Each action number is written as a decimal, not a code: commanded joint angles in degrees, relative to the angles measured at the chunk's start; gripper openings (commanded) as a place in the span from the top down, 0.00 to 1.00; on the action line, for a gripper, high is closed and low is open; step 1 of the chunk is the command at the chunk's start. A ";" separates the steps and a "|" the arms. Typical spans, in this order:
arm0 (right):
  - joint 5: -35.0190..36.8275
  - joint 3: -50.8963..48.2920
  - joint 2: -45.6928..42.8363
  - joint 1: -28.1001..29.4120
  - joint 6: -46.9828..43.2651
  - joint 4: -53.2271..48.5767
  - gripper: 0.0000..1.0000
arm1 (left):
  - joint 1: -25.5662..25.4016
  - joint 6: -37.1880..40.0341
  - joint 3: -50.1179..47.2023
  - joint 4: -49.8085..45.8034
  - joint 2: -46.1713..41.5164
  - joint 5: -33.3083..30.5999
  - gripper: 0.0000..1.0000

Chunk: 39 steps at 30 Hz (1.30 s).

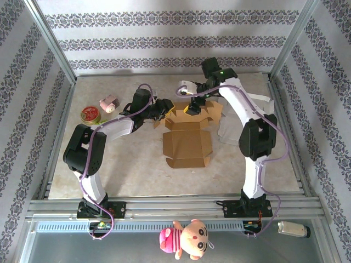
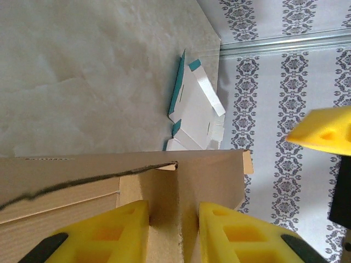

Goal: Fold the paper box

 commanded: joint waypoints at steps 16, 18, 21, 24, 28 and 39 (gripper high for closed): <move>0.67 6.14 6.87 -0.28 -2.76 -7.50 0.49 | -0.97 4.23 3.61 -5.84 0.79 -1.55 0.72; 1.76 5.66 6.63 -0.04 -2.30 -6.90 0.51 | -0.93 4.61 3.36 -6.05 0.28 -1.88 0.69; 3.53 3.69 5.27 0.29 -1.08 -4.73 0.55 | -0.92 6.01 2.38 -6.33 -1.44 -2.70 0.51; 5.26 0.37 3.01 0.85 0.15 -1.53 0.58 | -0.92 9.39 0.03 -8.44 -5.42 -5.80 0.36; 9.24 -4.96 -0.56 2.01 0.78 3.49 0.58 | -0.92 15.54 -4.99 -12.62 -13.70 -14.11 0.31; 19.25 -16.73 -9.16 5.78 -0.78 13.82 0.56 | -3.73 25.70 -14.40 -18.93 -19.90 -24.90 0.55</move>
